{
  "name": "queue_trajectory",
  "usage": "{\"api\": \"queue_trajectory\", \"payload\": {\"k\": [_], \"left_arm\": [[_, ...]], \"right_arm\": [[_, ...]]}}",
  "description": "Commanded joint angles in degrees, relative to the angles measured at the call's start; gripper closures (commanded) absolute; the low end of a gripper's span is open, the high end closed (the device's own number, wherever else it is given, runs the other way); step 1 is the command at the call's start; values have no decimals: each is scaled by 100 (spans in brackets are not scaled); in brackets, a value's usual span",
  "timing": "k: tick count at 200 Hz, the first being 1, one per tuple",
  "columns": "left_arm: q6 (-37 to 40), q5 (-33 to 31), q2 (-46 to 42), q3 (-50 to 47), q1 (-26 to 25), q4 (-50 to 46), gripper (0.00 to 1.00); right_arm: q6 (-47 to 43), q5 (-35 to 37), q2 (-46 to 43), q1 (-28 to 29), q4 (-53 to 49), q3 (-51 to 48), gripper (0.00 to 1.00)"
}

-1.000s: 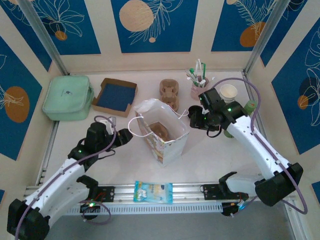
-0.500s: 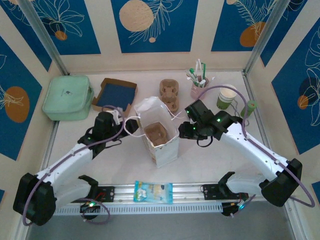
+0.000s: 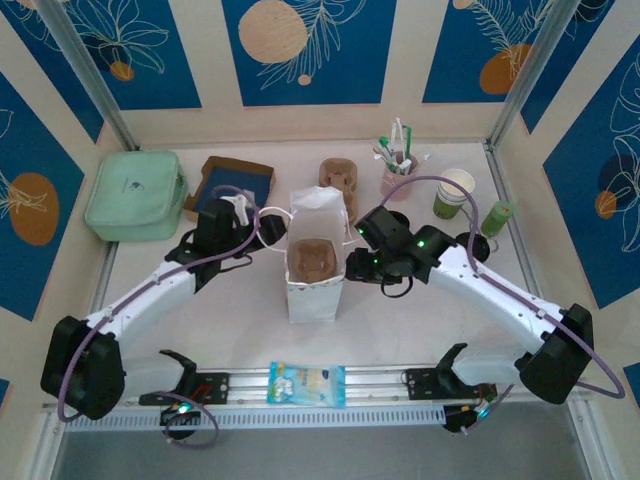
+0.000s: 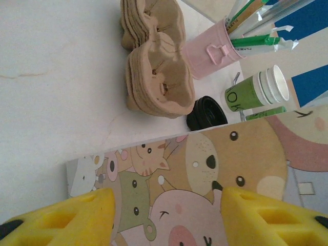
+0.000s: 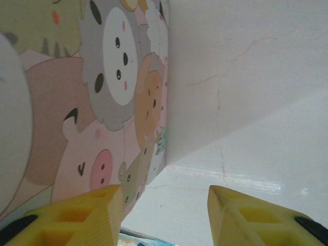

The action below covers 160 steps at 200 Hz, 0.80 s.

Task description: Pack the takeout coffee

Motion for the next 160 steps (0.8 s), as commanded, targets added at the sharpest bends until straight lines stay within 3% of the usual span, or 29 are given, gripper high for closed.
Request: {"api": "queue_trajectory", "payload": {"k": [1,27,66,77,95,160], "left_arm": [[164,169,25,240,41,58,43],[242,86,-95,229,60,-115,42],[394,-38,-414,157,117,-474,35],[458,-87,-528,124,143,-608,33],[569,-175,-754,60,179,-856,30],[765,-381,-1505,-271,253,-1505,25]], "right_arm": [[98,318,-11,3,-327,249,53],[55,393,-136,-104,-487,307,51],[19,523,-219,-333,-802,467,36],[2,562,-242,-411,-905,544,30],[-80,616,-286,-584,-1082,694,13],[-600,608,-547,-1772,-1512,974,6]]}}
